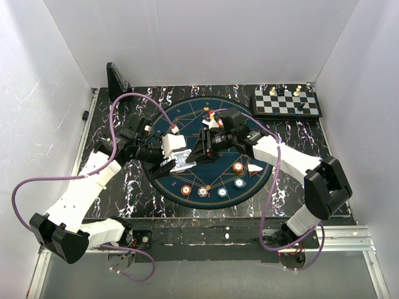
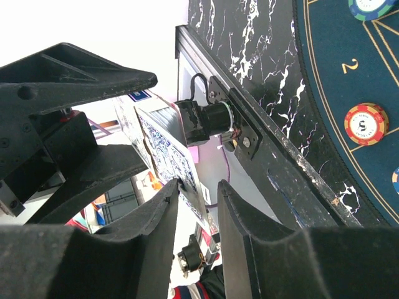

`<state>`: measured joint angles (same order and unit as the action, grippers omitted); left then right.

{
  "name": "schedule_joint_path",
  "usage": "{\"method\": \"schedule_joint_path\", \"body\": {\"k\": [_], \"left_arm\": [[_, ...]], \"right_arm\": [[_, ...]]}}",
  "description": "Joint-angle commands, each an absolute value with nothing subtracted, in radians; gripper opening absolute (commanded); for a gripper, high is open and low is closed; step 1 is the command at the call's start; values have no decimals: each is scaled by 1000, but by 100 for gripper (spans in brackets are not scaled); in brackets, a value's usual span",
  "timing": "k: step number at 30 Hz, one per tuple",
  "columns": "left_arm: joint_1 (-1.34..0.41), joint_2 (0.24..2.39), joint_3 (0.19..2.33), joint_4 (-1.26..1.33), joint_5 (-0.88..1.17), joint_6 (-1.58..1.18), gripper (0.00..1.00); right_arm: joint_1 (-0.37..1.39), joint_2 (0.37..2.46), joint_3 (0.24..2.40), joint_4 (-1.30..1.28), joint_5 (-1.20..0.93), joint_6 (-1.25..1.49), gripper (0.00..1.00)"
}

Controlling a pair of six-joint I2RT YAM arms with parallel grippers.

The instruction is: Distribute texas hold em gaming equipment

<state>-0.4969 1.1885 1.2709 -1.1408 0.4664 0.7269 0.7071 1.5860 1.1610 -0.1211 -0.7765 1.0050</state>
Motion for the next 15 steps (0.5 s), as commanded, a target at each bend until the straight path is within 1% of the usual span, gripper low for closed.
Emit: {"method": "schedule_joint_path", "body": {"k": [1,6,11,15], "left_arm": [[-494,1124,1229,-1074,528,663,0],[-492,1109,1187,-1020,561,608,0],[-486,1115,1195,-1003,572,598,0],[-485,1118,1206,-1002,572,600,0]], "right_arm": [[687,1516,1160,-140,-764,977,38],[669,1477,1141,-150,-762,974,38],[660,1457,1124,-152,-762,971,35],[658,1480,1127,-167,-773,963,39]]}}
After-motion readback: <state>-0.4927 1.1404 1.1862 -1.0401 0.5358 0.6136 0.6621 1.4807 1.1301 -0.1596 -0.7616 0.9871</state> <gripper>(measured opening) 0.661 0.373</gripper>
